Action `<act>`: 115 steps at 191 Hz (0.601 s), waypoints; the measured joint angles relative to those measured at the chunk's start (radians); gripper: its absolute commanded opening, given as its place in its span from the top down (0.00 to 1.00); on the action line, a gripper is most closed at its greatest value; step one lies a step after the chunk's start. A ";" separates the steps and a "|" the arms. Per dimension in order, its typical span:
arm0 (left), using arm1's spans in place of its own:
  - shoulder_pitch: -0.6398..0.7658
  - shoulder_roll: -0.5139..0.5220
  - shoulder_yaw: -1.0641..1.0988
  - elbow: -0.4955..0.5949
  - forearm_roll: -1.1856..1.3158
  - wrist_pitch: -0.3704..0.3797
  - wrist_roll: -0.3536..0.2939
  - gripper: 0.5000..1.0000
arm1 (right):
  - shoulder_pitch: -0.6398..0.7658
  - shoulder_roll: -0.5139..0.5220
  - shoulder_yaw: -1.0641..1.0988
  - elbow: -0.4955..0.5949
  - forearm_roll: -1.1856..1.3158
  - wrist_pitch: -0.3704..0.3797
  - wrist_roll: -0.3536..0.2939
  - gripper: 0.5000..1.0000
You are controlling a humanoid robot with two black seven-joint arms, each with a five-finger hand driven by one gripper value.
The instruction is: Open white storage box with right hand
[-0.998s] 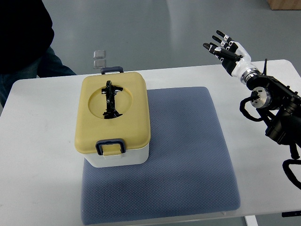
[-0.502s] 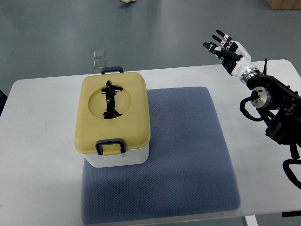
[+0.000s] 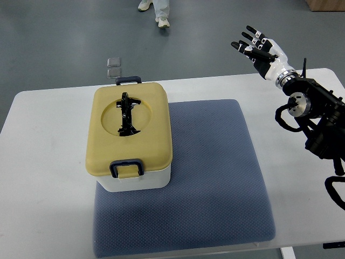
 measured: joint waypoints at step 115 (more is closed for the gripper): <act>0.000 0.000 0.000 0.000 0.000 0.000 0.000 0.00 | 0.195 -0.110 -0.492 0.069 0.006 0.090 0.115 0.16</act>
